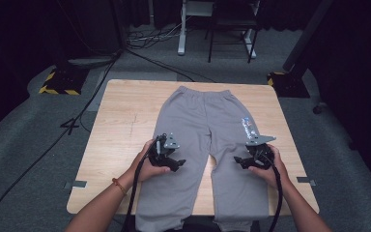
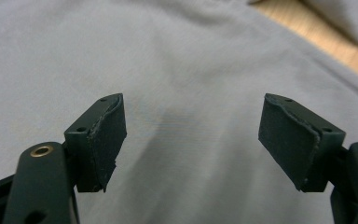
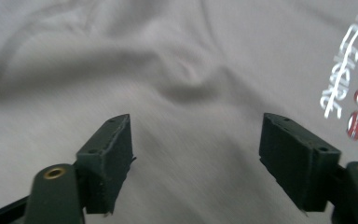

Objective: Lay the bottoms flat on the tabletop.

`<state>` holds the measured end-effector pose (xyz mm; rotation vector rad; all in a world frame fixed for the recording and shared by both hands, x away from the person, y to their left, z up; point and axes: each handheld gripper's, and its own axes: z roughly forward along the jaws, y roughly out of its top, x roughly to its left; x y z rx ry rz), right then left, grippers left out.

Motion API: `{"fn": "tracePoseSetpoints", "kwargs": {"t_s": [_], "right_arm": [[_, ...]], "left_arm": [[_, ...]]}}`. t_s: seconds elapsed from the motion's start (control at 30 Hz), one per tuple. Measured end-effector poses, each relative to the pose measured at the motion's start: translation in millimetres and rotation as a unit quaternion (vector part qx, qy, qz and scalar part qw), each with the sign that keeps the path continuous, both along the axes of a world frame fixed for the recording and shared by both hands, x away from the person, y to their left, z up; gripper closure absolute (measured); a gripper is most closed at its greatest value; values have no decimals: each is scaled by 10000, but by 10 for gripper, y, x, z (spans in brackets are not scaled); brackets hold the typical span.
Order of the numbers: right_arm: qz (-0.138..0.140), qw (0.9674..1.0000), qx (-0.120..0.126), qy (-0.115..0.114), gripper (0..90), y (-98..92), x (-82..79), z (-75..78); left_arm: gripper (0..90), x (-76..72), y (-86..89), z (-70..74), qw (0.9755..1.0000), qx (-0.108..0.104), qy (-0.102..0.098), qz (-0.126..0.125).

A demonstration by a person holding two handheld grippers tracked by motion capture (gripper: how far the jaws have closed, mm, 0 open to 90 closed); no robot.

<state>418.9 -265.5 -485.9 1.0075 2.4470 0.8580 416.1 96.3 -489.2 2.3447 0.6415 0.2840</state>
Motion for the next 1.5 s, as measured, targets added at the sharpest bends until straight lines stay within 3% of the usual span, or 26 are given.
{"fn": "tracePoseSetpoints", "kwargs": {"t_s": [0.03,0.07,0.1,0.17,0.23,0.5,0.63,0.77,0.83,0.93,1.0,1.07,1.17,1.23,1.33,1.5], "right_arm": [[32,10000,37,26,277,-15,-10,-31],[56,9998,145,104,276,-33,-16,-41],[52,9994,254,221,262,-63,-22,-52],[33,9990,388,207,259,-113,-63,-76],[61,9989,434,177,258,-152,-137,-85],[231,9990,290,258,251,-269,-518,-59],[392,9990,40,219,234,-301,-689,-26],[434,9988,-25,201,233,-314,-795,-19],[482,9986,18,202,248,-297,-793,12],[468,9983,326,114,246,-223,-737,108],[599,9979,254,71,238,-87,-676,136],[789,9967,150,101,239,83,-638,114],[1187,9926,-117,246,238,395,-608,20],[1323,9908,-70,278,223,516,-620,-16],[1375,9903,-121,181,217,578,-716,-17],[1491,9885,-22,249,183,507,-997,-38]], "left_arm": [[222,1,-3,-27,9999,100,15,-20],[204,-6,19,-67,10000,24,41,-17],[205,-5,47,-88,9997,-139,218,44],[201,-34,110,-123,9995,-284,100,21],[203,-75,162,-126,9995,-289,75,43],[203,-235,351,-127,9995,-274,71,120],[203,-279,424,-127,9995,-277,76,137],[202,-330,443,-121,9992,-259,89,276],[203,-353,424,-94,9994,-147,95,295],[207,-355,383,-63,9995,-188,110,247],[204,-352,318,-78,9997,-105,88,201],[201,-352,273,-101,9997,-171,153,118],[195,-353,249,-111,9997,-208,125,59],[190,-349,267,-125,9996,-274,107,20],[190,-354,268,-127,9996,-278,97,35],[190,-355,269,-128,9996,-278,97,37]]}}
